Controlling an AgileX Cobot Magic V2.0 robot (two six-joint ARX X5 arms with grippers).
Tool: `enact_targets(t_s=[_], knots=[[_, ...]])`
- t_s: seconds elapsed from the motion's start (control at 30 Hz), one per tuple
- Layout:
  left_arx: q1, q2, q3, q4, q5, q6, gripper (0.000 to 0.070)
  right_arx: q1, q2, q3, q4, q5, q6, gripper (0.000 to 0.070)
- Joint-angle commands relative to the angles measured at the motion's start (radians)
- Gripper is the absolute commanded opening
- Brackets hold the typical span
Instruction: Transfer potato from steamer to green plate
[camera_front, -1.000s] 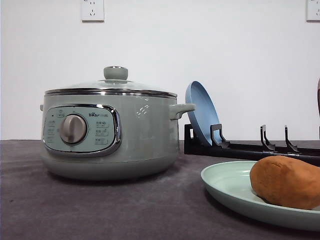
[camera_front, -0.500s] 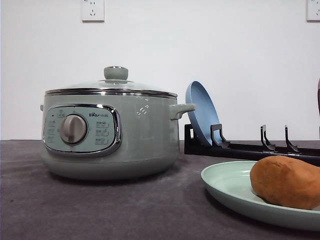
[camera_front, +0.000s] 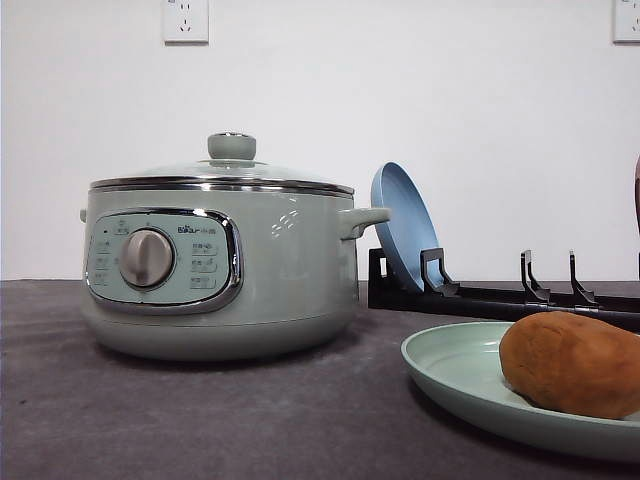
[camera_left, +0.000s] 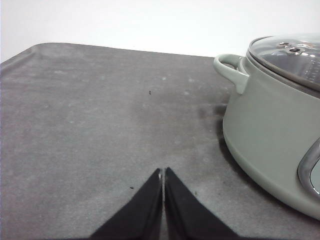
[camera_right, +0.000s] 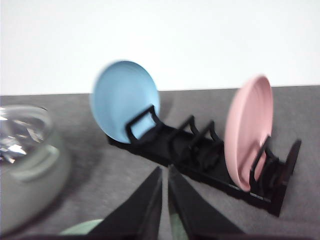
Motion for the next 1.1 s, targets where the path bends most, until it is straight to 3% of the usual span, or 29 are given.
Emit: enact_targets(t_s=[0.0, 0.17, 0.37, 0.53, 0.63, 1.07], knots=[[0.002, -0.001, -0.020, 0.002, -0.006, 0.015, 0.0000, -0.014, -0.033, -0.109, 0.055, 0.002, -0.017, 0.0010], [0.002, -0.001, -0.020, 0.002, -0.006, 0.015, 0.0000, -0.021, -0.115, -0.326, 0.125, 0.066, -0.028, 0.0010], [0.002, -0.001, -0.020, 0.002, -0.006, 0.015, 0.0000, -0.021, -0.190, -0.448, 0.121, 0.116, -0.029, 0.0010], [0.002, -0.001, -0.020, 0.002, -0.006, 0.016, 0.0000, -0.021, -0.201, -0.464, 0.165, 0.115, -0.029, 0.0010], [0.002, -0.001, -0.020, 0.002, -0.006, 0.015, 0.0000, -0.021, -0.201, -0.514, 0.305, 0.113, -0.029, 0.0009], [0.002, -0.001, -0.020, 0.001, -0.006, 0.016, 0.0000, -0.021, -0.201, -0.514, 0.314, 0.113, -0.029, 0.0010]])
